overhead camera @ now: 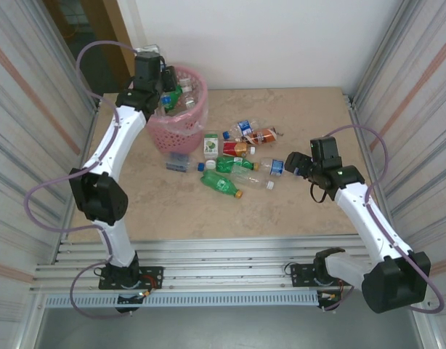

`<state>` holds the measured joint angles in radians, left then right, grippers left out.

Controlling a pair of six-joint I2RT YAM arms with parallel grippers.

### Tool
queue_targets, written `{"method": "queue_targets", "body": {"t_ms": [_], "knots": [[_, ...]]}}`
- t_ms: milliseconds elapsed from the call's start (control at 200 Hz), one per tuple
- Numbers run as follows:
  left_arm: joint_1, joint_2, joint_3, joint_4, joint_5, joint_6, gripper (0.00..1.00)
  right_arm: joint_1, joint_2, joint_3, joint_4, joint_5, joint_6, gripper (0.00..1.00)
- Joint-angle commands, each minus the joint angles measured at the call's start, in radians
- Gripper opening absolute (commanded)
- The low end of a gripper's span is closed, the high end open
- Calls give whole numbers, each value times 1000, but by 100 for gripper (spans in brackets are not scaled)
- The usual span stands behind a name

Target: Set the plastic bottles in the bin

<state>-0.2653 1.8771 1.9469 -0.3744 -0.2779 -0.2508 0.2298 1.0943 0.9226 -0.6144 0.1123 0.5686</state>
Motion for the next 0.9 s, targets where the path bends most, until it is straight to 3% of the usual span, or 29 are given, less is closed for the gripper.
{"method": "queue_targets", "body": {"t_ms": [0,150,481,797,897], "knots": [[6,14,6,84,-64,53,45,7,-17,-5,-27,21,27,98],[6,42,-12,29,-123,13,48,8,-8,-5,-20,12,30,98],[5,-46,-206,18,-233,-131,56,9,-1,-15,-6,6,28,98],[4,-104,-273,15,-242,-193,85,13,12,-19,5,2,25,98],[4,-112,-262,22,-226,-188,87,10,13,-24,8,1,26,98]]}}
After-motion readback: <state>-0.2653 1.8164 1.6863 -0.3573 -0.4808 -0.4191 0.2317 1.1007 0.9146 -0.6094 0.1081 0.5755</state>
